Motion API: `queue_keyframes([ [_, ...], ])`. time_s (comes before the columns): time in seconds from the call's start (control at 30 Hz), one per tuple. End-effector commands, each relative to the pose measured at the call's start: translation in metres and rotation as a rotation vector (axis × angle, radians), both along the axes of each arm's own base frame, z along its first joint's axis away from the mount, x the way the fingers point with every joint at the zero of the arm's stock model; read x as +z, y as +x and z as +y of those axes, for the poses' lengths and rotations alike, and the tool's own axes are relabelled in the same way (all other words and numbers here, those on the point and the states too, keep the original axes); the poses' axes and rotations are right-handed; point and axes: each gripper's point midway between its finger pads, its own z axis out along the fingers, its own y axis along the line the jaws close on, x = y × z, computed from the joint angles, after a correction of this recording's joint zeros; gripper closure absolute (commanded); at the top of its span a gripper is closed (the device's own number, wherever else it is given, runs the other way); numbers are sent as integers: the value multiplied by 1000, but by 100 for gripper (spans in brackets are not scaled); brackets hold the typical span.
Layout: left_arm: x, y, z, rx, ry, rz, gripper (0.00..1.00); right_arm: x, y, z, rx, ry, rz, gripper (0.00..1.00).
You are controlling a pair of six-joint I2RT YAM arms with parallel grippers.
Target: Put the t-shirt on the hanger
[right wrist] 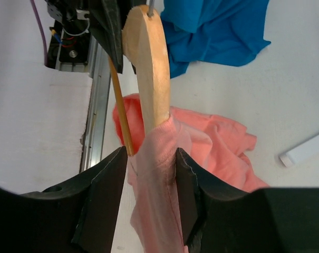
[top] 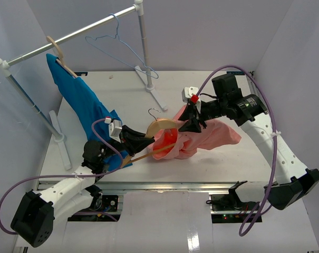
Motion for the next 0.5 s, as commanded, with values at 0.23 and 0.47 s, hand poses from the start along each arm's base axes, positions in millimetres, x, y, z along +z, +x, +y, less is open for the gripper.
queue_keyframes([
  [0.23,23,-6,-3,-35,-75,-63,100,-11,-17,12,-37,9,65,92],
  [0.47,25,-4,-11,-57,-70,-61,100,-4,-16,35,11,56,119,80],
])
